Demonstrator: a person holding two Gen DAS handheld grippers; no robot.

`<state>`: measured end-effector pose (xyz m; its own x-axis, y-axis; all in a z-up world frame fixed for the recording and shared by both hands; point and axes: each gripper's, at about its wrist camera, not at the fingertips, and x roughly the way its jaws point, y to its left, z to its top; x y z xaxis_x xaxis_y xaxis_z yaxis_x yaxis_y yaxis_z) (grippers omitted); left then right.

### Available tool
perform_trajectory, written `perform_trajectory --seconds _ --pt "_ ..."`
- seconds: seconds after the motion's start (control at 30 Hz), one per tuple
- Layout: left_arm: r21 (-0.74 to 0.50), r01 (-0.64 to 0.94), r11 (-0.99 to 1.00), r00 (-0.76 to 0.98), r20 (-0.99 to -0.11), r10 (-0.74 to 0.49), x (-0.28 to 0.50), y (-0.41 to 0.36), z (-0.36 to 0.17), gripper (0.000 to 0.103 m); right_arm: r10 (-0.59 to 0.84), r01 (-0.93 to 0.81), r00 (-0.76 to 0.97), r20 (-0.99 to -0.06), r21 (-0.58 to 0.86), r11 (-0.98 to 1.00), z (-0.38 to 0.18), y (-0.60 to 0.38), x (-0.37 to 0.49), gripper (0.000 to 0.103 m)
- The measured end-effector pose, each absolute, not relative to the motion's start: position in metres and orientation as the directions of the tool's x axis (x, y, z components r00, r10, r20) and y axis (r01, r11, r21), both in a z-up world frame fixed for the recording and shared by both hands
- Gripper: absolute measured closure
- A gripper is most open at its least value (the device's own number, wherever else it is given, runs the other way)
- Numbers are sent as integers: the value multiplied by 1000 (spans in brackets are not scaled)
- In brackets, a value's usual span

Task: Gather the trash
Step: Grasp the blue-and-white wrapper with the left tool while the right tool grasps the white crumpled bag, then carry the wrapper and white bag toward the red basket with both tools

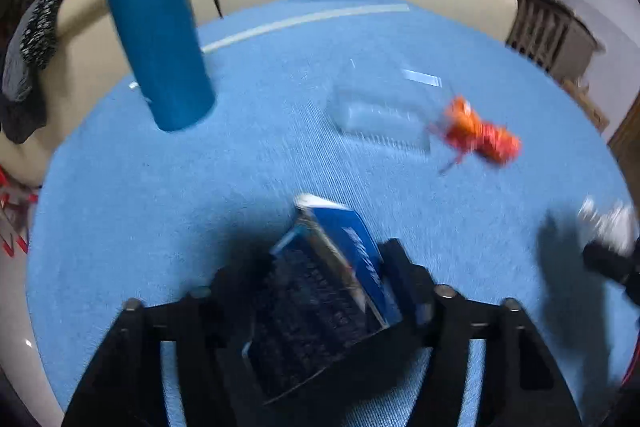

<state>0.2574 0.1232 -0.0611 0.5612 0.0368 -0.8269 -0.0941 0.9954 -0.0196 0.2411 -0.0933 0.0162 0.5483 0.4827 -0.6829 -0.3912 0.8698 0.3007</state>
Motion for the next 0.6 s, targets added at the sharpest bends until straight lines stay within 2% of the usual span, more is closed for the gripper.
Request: perform_trajectory --seconds 0.03,0.17,0.23,0.27,0.3,0.37,0.47,0.5,0.53,0.57,0.6 --pt "-32 -99 995 574 -818 31 257 125 -56 50 485 -393 545 -684 303 868 15 -93 241 68" --pt "-65 -94 993 576 -818 1 254 125 -58 50 492 -392 542 -682 312 865 13 -93 239 68" --pt "-82 -98 992 579 -815 -10 250 127 -60 53 494 -390 546 -677 317 864 14 -96 237 68" --pt "-92 -79 993 575 -817 -30 248 126 -63 50 496 -389 549 -673 320 864 16 -98 235 68" --pt "-91 -64 994 561 -827 -40 245 128 -62 40 498 -387 551 -670 324 864 17 -100 234 68" --pt "-37 -6 999 569 -822 -27 237 118 -64 37 502 -382 553 -665 333 862 18 -104 233 68" --pt "-75 14 997 557 -827 -70 231 113 -62 49 508 -379 551 -662 343 859 17 -105 232 68" --pt "-62 23 998 566 -822 -64 230 110 -60 61 510 -380 548 -663 345 858 16 -105 231 68" --pt "-53 30 998 569 -820 -60 230 109 -58 81 512 -382 546 -663 346 857 16 -104 230 68" --pt "-14 47 999 587 -809 -39 228 102 -51 94 513 -385 546 -662 346 856 16 -104 229 68" --pt "-7 55 998 573 -818 -37 228 100 -49 97 515 -387 545 -661 347 854 15 -104 228 68"
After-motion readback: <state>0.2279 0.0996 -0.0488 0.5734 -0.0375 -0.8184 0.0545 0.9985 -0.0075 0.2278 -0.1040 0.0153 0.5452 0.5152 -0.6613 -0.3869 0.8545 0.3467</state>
